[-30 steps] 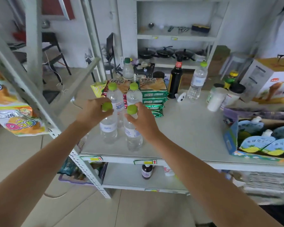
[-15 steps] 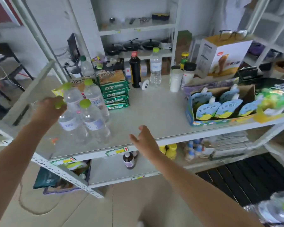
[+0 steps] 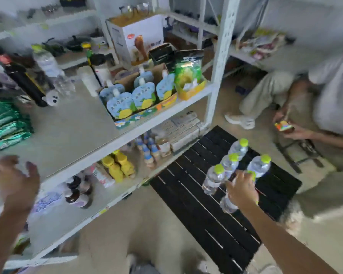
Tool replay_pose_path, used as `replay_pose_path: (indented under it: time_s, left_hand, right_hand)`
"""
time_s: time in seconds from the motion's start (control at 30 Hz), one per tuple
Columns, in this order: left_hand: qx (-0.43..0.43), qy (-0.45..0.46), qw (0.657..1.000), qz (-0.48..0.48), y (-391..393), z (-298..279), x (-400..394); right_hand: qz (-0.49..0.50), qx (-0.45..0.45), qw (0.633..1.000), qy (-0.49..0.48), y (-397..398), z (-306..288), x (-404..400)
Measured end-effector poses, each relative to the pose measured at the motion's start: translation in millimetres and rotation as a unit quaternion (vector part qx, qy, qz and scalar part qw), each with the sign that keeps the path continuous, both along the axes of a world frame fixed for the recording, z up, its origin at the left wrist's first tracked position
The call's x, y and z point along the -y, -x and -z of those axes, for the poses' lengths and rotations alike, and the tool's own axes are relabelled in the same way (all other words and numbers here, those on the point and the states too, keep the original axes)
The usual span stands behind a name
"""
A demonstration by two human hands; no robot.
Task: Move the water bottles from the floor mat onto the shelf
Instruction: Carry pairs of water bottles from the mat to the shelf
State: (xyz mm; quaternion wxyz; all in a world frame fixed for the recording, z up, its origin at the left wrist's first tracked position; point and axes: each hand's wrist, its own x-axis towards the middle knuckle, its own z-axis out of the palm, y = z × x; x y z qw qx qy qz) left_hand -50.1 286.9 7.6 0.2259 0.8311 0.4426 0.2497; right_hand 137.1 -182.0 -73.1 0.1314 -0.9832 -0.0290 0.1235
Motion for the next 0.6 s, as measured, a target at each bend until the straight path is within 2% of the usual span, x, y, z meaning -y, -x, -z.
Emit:
replay_pose_path:
  time_s: [0.03,0.07,0.1,0.17,0.2,0.27,0.33,0.4,0.47,0.6]
  left_hand:
    - [0.004,-0.019,1.000,0.018,-17.5,11.4,45.5]
    - [0.012,0.001,0.997,0.072,-40.8,6.1,89.9]
    - [-0.030,-0.006,0.986,0.162,-70.3,14.9,141.5]
    - [-0.131,0.021,0.933,0.334,-118.1,54.5,219.2]
    - [-0.196,0.034,0.902,0.383,-137.6,60.8,252.1]
    - [-0.281,0.028,0.842,0.460,-164.9,76.1,304.0]
    - [-0.331,-0.003,0.801,0.498,-179.5,85.1,346.0]
    - [-0.357,-0.023,0.788,0.501,-188.2,92.1,370.7]
    - [-0.371,-0.029,0.798,0.474,-197.2,97.1,378.7]
    - [-0.326,-0.052,0.816,0.474,-209.8,103.0,374.4]
  right_hand:
    - [0.056,-0.014,0.997,-0.047,1.4,-0.2,11.3]
    - [0.054,-0.039,0.997,-0.025,4.8,2.9,19.6]
    - [0.045,-0.063,0.997,-0.021,6.6,9.1,28.9]
    - [0.020,-0.118,0.993,-0.020,10.9,20.4,46.2]
    - [0.016,-0.128,0.991,-0.031,13.1,22.0,50.5]
    - [-0.003,-0.122,0.991,-0.051,16.6,24.4,53.8]
    - [-0.017,-0.121,0.991,-0.058,20.3,27.0,57.9]
    - [-0.031,-0.118,0.991,-0.059,26.1,29.1,60.5]
    - [-0.034,-0.119,0.990,-0.073,33.6,32.6,62.3]
    - [0.001,-0.109,0.988,-0.111,49.0,40.9,65.6]
